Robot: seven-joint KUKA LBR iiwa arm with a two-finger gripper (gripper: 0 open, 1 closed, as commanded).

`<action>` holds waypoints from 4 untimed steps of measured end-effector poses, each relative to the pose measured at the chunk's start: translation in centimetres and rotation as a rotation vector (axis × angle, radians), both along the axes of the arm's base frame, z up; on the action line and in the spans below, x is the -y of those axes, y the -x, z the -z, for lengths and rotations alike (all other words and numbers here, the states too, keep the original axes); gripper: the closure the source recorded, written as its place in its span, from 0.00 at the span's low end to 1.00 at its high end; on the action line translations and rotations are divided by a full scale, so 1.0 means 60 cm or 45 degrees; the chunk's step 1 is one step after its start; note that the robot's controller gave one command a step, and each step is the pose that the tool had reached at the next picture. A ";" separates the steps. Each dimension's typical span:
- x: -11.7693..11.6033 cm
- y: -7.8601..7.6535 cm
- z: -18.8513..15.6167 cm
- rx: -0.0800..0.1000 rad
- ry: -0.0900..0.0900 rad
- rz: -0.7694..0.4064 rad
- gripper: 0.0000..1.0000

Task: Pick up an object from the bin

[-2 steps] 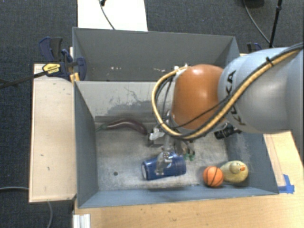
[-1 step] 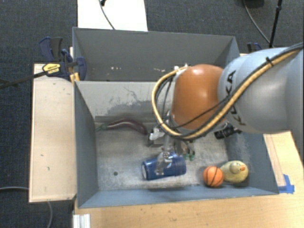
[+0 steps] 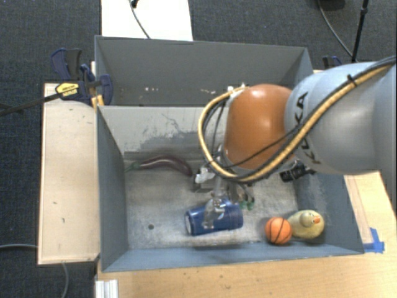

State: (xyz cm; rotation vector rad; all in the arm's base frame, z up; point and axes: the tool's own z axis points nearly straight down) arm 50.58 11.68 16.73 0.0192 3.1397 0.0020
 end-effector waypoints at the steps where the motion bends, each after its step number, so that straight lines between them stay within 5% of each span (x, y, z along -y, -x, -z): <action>1: 0.045 0.035 -0.029 -0.005 0.000 0.015 0.00; 2: 0.038 0.018 0.138 -0.027 0.003 -0.091 1.00; 3: 0.037 0.018 0.138 -0.028 0.003 -0.089 1.00; 4: 0.075 0.007 -0.040 -0.001 0.001 -0.040 1.00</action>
Offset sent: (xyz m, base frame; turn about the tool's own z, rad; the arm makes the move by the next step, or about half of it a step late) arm -0.0120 -0.0235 -0.0973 -0.0695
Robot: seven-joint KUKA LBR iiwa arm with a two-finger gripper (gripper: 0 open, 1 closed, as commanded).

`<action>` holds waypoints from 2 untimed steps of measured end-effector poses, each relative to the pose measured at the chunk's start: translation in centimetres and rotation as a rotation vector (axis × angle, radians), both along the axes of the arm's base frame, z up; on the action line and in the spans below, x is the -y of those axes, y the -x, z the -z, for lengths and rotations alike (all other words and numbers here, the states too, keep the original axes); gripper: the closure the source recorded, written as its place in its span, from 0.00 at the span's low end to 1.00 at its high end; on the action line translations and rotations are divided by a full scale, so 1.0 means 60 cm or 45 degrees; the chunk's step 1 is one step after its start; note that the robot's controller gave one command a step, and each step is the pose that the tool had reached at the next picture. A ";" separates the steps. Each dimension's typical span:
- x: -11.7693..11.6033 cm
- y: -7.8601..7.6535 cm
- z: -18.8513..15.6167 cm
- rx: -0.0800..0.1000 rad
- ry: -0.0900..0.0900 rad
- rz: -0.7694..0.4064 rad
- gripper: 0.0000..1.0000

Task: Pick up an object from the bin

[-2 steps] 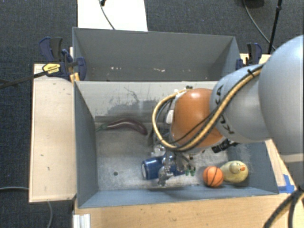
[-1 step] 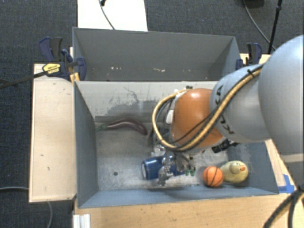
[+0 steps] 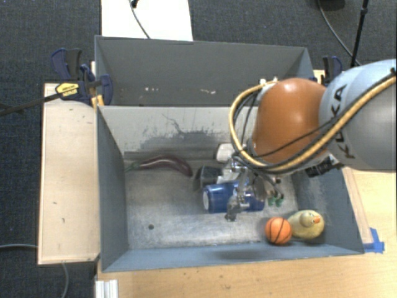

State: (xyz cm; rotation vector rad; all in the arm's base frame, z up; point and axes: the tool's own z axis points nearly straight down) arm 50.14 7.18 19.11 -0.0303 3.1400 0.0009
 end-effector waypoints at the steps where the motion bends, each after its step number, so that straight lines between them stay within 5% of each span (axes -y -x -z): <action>1: 0.000 0.000 0.000 0.000 0.000 0.001 1.00; 2: 0.027 -0.028 -0.170 0.010 0.001 -0.270 1.00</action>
Offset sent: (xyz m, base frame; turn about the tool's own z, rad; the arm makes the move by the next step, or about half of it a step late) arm 0.0147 -0.0160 0.0993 -0.2135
